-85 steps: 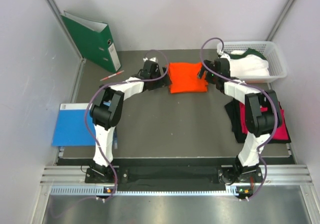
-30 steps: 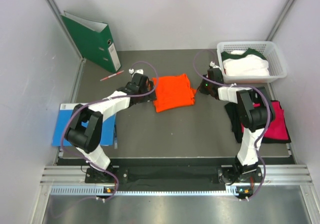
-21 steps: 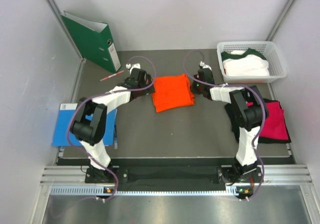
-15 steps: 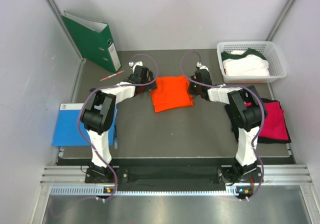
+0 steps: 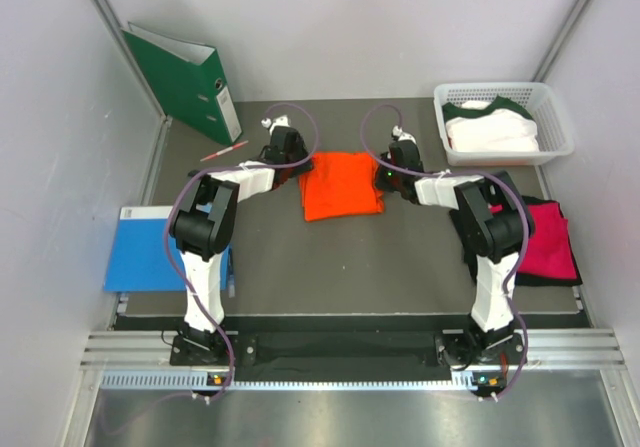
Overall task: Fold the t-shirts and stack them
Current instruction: Smooth out wrinkles on the folded tshirt
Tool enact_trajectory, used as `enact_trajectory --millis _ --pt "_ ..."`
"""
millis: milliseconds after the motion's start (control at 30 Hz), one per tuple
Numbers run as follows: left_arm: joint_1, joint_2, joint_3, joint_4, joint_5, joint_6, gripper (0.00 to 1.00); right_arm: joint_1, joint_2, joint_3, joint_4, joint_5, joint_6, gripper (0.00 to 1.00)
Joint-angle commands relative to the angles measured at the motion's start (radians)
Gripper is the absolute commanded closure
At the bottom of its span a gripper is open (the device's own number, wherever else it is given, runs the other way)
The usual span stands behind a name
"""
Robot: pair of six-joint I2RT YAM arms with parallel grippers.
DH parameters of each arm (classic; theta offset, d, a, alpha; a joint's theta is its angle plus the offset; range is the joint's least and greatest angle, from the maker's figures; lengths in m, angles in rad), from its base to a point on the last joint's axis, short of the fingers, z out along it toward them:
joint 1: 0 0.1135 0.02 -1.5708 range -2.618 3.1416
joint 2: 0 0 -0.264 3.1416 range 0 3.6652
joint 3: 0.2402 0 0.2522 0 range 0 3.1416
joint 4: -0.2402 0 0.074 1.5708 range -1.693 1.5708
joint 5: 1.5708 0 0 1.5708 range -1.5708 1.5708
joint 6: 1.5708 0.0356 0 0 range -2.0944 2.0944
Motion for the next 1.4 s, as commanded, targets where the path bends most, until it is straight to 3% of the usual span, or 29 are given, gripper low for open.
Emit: enact_trajectory --millis 0,33,333,400,433,467,500,533,600,633,667,767,933,1033,1200,1367 --pt "0.007 0.007 -0.003 0.063 0.041 -0.020 0.88 0.041 -0.012 -0.059 -0.110 -0.014 0.009 1.00" --pt "0.007 0.006 -0.001 0.051 0.032 -0.025 1.00 0.039 -0.023 -0.074 -0.110 -0.006 0.009 1.00" --pt "0.011 -0.026 -0.023 -0.038 -0.052 -0.037 1.00 0.039 -0.173 -0.061 -0.217 0.161 -0.018 0.94" --pt "0.011 -0.031 -0.018 -0.044 -0.045 -0.030 0.96 0.038 -0.208 -0.060 -0.239 0.206 -0.029 0.83" --pt "0.011 -0.033 -0.017 -0.042 -0.034 -0.022 0.86 0.041 -0.222 -0.064 -0.253 0.221 -0.035 0.78" --pt "0.011 -0.043 -0.017 -0.041 -0.023 -0.001 0.49 0.042 -0.238 -0.070 -0.261 0.261 -0.053 0.65" --pt "0.012 -0.052 -0.018 -0.045 -0.017 0.007 0.36 0.048 -0.277 -0.079 -0.270 0.299 -0.061 0.57" --pt "0.011 -0.077 -0.027 -0.055 -0.019 0.016 0.27 0.065 -0.299 -0.080 -0.308 0.342 -0.070 0.47" --pt "0.011 -0.114 -0.043 -0.064 -0.067 0.032 0.06 0.091 -0.363 -0.074 -0.348 0.514 -0.110 0.19" --pt "0.011 -0.156 -0.066 -0.097 -0.087 0.041 0.02 0.122 -0.380 -0.064 -0.374 0.575 -0.123 0.07" --pt "0.011 -0.180 -0.078 -0.102 -0.103 0.056 0.02 0.137 -0.394 -0.048 -0.441 0.700 -0.138 0.01" --pt "0.011 -0.273 -0.124 -0.140 -0.155 0.081 0.02 0.188 -0.397 0.027 -0.607 0.929 -0.153 0.00" --pt "0.011 -0.397 -0.198 -0.190 -0.155 0.092 0.02 0.199 -0.266 0.176 -0.938 1.105 -0.060 0.00" --pt "0.011 -0.428 -0.230 -0.196 -0.149 0.092 0.02 0.200 -0.152 0.228 -1.164 1.169 0.063 0.05" --pt "0.011 -0.427 -0.239 -0.200 -0.137 0.093 0.02 0.199 0.107 0.341 -1.612 1.307 0.472 0.10" --pt "0.011 -0.418 -0.230 -0.203 -0.124 0.098 0.02 0.199 0.157 0.303 -1.614 1.275 0.483 0.14"
